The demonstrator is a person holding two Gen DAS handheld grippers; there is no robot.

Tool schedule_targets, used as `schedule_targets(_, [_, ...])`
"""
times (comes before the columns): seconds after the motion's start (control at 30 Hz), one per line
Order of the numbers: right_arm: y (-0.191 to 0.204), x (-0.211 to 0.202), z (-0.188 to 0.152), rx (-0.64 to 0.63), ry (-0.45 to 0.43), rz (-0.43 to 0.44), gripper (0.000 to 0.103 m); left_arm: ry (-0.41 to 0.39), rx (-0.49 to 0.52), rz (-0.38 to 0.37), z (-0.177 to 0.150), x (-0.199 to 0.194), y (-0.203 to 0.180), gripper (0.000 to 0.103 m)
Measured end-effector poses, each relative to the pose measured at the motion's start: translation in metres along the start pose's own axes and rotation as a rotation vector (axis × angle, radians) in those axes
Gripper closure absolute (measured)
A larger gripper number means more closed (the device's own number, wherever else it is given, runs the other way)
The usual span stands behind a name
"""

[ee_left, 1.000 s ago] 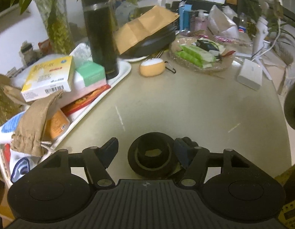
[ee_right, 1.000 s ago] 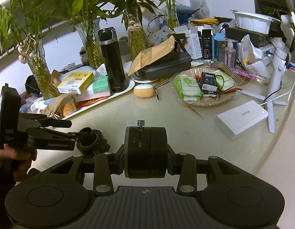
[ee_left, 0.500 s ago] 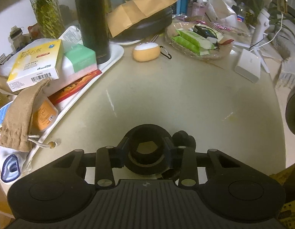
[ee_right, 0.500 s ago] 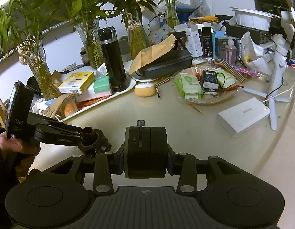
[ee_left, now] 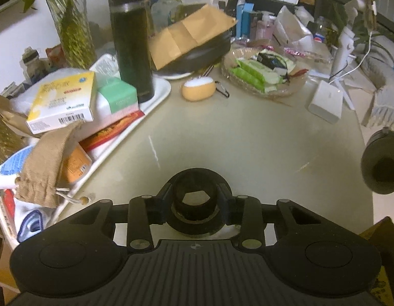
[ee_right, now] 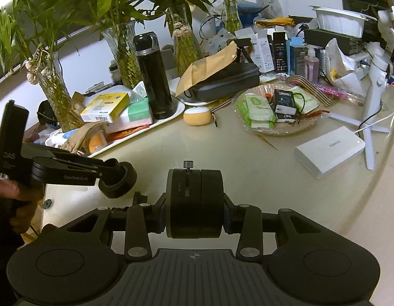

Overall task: Organize rigid objects
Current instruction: 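Grasp the black tape roll with the left tool while the right tool holds the lens cylinder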

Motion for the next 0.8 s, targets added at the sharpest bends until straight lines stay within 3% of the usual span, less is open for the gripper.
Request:
schedule_targets(0.47, [0.029,-0.012,0.009,-0.054,-0.024,0.026,0.060,-0.100,-0.052,-0.052,0.001,-0.057,-0.008,0.066])
schedule_targets(0.8, [0.038,-0.020,0.017,-0.074,-0.040,0.036,0.060,-0.016,0.000,-0.007,-0.010,-0.034,-0.010,0.066])
Point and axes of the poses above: each gripper's, at about its wrist camera, not at the fingertips, and x roughly the way its jaws point, y to its left, z to its top, the point moved 6 cm from there along x, roughly the way its jaws point, and after that the axes turned 6 degrees about -x, right-handed, at the moved point
